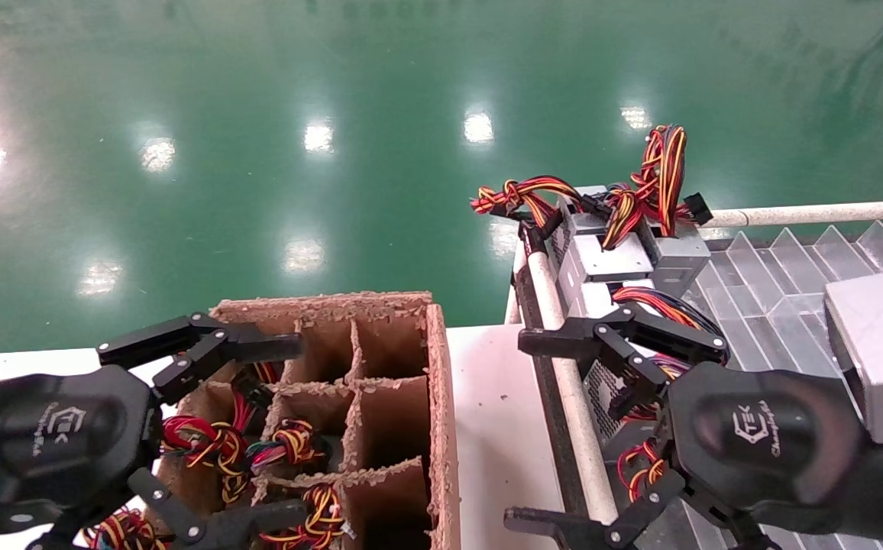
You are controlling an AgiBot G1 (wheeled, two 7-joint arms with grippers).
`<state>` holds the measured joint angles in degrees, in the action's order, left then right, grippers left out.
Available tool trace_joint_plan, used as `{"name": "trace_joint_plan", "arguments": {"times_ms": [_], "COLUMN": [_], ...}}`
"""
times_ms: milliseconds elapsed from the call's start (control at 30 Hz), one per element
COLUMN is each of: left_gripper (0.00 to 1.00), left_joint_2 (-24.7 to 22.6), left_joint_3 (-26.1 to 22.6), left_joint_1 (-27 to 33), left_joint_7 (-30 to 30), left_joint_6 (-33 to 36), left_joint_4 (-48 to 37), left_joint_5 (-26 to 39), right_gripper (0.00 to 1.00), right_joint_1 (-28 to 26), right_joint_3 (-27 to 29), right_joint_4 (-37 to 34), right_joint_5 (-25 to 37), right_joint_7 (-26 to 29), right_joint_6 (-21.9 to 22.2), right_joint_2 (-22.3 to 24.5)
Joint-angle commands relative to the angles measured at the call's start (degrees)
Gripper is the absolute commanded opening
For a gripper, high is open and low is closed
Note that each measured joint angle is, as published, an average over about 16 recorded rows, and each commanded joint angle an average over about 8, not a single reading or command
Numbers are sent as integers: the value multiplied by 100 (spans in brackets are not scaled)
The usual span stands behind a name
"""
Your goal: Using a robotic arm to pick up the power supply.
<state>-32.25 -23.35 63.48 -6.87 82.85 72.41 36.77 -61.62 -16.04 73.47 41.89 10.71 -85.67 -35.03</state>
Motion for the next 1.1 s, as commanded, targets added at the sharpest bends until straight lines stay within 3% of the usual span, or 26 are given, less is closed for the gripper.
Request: {"name": "trace_joint_plan", "arguments": {"times_ms": [33, 433, 700, 867, 1100], "left_gripper": [100, 98, 0, 0, 0], "left_joint_2": [0, 0, 0, 0, 0], "left_joint_3": [0, 0, 0, 0, -1], "left_joint_1": [0, 0, 0, 0, 1], "left_joint_7": [0, 0, 0, 0, 0], "left_joint_6": [0, 0, 0, 1, 1], "left_joint_4": [0, 0, 0, -1, -1], "left_joint_5": [0, 0, 0, 0, 0], "right_gripper": [100, 100, 100, 100, 100], "right_joint_1": [0, 0, 4, -67, -468], "right_joint_3": [0, 0, -20, -203, -792], "right_joint_4": [0, 0, -23, -315, -1224], "right_joint_5": [0, 0, 24, 235, 801], "right_joint_7": [0, 0, -13, -152, -562], "right_joint_6": [0, 0, -11, -133, -419], "right_joint_2": [0, 0, -19, -267, -1108]}}
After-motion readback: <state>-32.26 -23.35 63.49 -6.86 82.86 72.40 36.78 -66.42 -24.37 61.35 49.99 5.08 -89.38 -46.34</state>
